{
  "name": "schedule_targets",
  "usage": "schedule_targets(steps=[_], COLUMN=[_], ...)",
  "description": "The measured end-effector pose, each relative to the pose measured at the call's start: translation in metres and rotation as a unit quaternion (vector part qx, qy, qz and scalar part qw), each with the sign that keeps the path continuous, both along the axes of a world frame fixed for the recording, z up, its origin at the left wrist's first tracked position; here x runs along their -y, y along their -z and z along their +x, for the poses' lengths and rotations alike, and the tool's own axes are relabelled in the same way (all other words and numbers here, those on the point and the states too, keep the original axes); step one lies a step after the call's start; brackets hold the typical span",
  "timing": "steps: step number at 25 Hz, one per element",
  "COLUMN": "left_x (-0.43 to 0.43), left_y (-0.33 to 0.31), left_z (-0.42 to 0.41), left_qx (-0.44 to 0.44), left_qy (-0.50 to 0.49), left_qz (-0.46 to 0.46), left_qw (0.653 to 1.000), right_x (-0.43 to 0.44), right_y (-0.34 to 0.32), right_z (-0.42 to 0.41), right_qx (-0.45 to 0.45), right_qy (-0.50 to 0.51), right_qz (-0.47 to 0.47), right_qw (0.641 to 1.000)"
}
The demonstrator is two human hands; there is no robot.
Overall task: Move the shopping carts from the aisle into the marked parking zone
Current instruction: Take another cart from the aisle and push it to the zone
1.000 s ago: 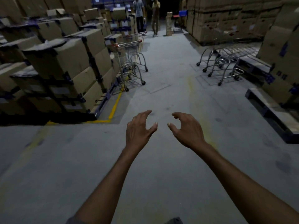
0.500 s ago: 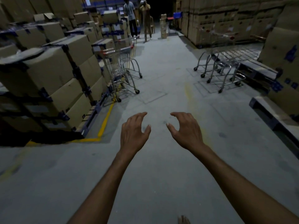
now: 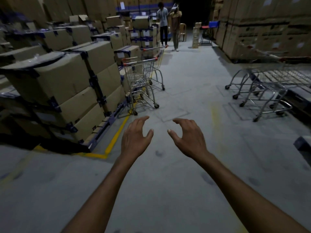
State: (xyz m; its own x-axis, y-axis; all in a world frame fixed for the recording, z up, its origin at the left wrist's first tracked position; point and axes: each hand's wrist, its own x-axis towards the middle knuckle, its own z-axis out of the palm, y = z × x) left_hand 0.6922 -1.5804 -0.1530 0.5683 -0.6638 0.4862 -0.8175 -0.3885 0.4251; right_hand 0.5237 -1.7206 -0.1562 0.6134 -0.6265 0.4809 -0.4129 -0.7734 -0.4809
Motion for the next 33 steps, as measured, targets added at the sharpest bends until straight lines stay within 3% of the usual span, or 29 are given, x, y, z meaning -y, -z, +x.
schedule_targets(steps=[10,19,33], left_x=[0.178,0.341,0.603], left_y=[0.012,0.011,0.01], left_z=[0.213,0.355,0.546], left_qx=[-0.006,-0.013,-0.061], left_qy=[0.019,0.046,-0.022], left_qz=[-0.018,-0.012,-0.042], left_qw=[1.0,0.999,0.997], right_x=[0.173,0.327,0.622], right_y=[0.003,-0.002,-0.001], right_z=[0.209,0.358,0.584], right_qx=[0.0,0.002,-0.027], right_qy=[-0.002,0.018,-0.099], right_qz=[0.005,0.019,0.016], right_qw=[1.0,1.0,0.995])
